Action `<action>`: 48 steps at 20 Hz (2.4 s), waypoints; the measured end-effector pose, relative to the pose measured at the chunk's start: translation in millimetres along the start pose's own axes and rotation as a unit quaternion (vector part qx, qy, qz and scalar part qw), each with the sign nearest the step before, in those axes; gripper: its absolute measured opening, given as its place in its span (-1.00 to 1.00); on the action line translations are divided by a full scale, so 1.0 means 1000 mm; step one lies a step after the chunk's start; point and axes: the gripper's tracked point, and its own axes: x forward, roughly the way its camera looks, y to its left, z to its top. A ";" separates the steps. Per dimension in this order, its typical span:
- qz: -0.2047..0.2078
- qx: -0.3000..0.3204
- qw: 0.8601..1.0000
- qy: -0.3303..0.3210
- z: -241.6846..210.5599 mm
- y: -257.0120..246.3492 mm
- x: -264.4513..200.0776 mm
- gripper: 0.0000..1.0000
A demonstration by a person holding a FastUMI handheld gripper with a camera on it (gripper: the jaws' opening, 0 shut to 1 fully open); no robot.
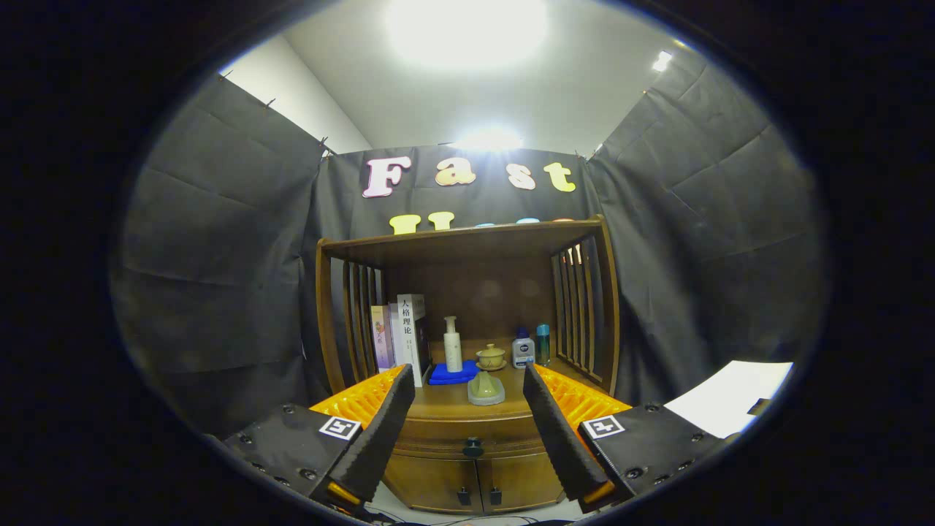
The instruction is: Pull open the drawer, take out the items inside it, and place them on the countertop above the cabinet.
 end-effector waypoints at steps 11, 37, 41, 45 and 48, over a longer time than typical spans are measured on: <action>0.006 -0.014 1.000 0.015 -0.028 -0.003 0.013 0.89; -0.007 -0.010 1.000 0.021 -0.041 -0.021 0.013 0.89; -0.008 -0.011 1.000 0.024 -0.044 -0.021 0.012 0.89; -0.009 -0.010 1.000 0.027 -0.046 -0.022 0.013 0.89; -0.011 -0.013 1.000 0.026 -0.046 -0.023 0.012 0.89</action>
